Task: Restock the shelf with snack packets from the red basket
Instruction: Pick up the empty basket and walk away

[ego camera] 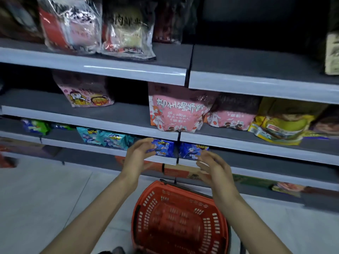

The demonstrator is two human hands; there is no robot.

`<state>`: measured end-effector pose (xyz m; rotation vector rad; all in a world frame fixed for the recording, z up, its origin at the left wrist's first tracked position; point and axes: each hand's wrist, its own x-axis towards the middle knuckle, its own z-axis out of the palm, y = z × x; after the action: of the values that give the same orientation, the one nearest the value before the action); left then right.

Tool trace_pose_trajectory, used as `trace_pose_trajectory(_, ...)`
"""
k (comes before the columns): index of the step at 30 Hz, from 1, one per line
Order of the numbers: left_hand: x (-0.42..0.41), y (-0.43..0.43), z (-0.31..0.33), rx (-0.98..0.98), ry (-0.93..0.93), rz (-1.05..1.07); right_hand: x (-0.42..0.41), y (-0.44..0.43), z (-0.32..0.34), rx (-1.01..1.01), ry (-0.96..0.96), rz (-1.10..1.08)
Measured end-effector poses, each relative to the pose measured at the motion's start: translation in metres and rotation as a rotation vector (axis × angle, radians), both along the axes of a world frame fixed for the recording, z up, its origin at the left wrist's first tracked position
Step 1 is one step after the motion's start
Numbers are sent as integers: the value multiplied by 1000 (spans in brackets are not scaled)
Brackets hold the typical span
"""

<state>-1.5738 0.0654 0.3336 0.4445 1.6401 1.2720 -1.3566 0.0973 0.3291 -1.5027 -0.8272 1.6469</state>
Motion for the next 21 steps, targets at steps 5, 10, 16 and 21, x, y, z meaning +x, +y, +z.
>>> trace_pose_trajectory(5,18,-31,87,-58,-45,-35,13,-34,92,-28,-3,-17)
trace_pose_trajectory(10,26,-45,148,-61,-54,-59,23,-55,148,-44,-9,-23)
trace_pose_trajectory(16,35,-51,152,-104,-43,-72,33,-80,150,-82,-25,-28)
trace_pose_trajectory(21,40,-51,130,-164,-28,-93,40,-93,129,-125,-23,-58)
